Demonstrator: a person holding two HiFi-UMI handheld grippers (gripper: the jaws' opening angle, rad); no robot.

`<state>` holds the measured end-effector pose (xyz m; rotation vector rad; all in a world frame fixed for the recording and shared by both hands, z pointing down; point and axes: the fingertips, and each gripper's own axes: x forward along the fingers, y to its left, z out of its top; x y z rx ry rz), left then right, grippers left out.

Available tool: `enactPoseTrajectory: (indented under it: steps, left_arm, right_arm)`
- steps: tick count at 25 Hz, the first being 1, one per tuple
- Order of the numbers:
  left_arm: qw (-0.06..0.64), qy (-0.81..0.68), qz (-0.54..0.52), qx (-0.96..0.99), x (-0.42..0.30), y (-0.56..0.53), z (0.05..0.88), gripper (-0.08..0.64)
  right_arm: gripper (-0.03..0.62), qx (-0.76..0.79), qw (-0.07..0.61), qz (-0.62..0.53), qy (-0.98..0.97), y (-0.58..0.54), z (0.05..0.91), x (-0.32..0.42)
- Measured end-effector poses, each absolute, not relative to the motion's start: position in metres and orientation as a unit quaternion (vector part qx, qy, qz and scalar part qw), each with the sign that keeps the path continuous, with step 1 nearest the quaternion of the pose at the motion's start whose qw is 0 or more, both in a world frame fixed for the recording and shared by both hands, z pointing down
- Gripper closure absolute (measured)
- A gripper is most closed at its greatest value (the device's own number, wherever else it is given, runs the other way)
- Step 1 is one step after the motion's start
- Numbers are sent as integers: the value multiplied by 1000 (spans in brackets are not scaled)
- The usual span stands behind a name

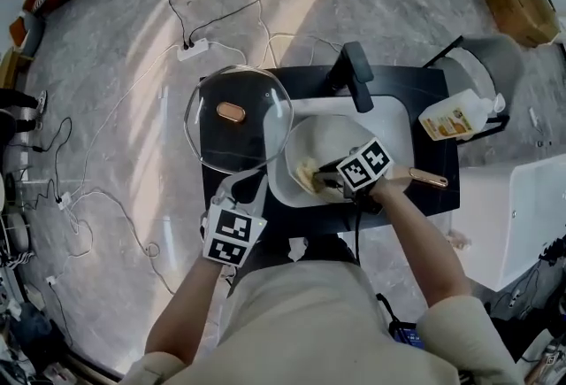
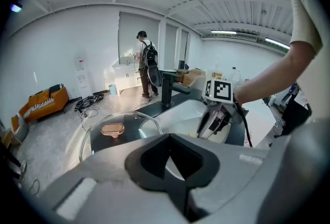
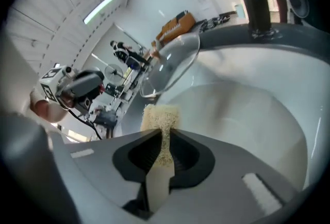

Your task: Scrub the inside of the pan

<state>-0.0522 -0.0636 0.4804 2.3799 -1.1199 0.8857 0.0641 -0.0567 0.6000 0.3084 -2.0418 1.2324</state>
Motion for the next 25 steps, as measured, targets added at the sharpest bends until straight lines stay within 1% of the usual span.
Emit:
enactPoseTrajectory:
  steps: [4,6,9,13,15,18,21,25]
  left_arm:
    - [168,-404,305,846,-53,-76,466,558]
    - [156,-409,296,849,-52,-82,456,558]
    - [140,-415,278,855,-46,-92,437,558]
    - [159,-414,229,867,-31,-104,405,558]
    - [139,-416,223,871,-25,-109,389,558]
    - [85,-417,232,875,-19,-113,369,558]
    - [69,-422,213,879,-16,-120,342,558]
    - [49,-436,174,881,-19,-127,295,558]
  right_arm:
    - [537,212,260,450,-827,-84,554,70]
    - [537,253,225,425,-839,-94,529,75]
    - [537,307,198,386,-847,-104,495,85]
    - [535,364,152,357,-847,-117,447,102]
    - [534,387,132,328,-852,-121,420,111]
    - [534,420,126,260,-860,-123,383,124]
    - [534,449,121,202,-862,-124,348,137]
    - [532,472,94,159,-862,-120,297,148]
